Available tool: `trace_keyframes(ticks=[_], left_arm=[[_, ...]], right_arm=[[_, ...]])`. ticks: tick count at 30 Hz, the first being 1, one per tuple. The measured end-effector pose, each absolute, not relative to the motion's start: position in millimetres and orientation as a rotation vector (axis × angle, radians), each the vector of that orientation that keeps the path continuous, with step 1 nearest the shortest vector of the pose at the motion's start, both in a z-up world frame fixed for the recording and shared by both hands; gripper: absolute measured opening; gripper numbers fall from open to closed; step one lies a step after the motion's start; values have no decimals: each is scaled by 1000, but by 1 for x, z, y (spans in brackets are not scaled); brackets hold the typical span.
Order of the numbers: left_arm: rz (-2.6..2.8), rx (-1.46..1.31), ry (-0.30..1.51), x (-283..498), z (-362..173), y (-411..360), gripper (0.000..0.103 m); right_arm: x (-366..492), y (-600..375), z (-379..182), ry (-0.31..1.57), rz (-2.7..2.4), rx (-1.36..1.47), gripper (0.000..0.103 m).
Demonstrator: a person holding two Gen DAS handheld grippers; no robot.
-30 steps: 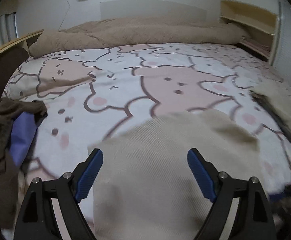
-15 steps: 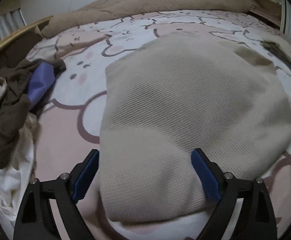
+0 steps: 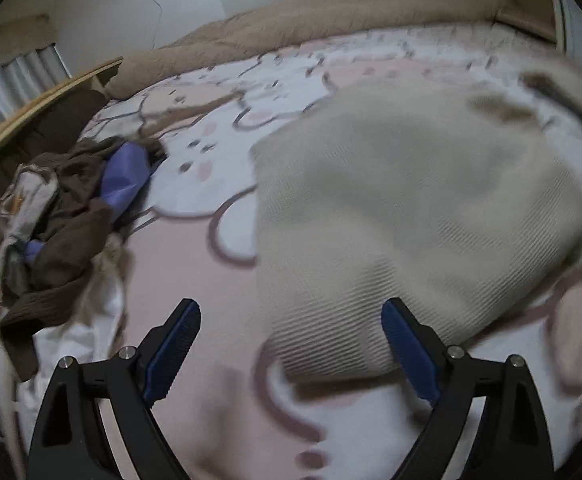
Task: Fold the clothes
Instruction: 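Grasp the folded pants edge with the right gripper, then grasp the folded pants edge with the left gripper while the right gripper holds it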
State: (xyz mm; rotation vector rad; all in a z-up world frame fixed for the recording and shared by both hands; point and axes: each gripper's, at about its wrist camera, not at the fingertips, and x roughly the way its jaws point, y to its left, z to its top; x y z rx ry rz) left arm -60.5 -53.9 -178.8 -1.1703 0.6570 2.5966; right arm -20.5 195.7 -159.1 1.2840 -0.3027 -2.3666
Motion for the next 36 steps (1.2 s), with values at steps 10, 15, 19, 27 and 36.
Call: trace_keyframes(ticks=[10,15,19,27,36], left_arm=[[2525,-743,948,-9,-141,-51,94],[2415,-470,1209,29,-139,-31,94],[2380,-270,1307,54,-139,-25,94],[2265,-196,1478,63,-159,-27,94],[2165,-117,1621,61,-177,-31,94]], right_arm=[[19,183,-156,482,-2582,1212,0],[34,156,-165,972,-2441,1102,0],[53,138,-179,1284,-2329,947,12],[76,110,-194,1582,-2245,644,99],[51,100,-233,1856,-2066,630,65]])
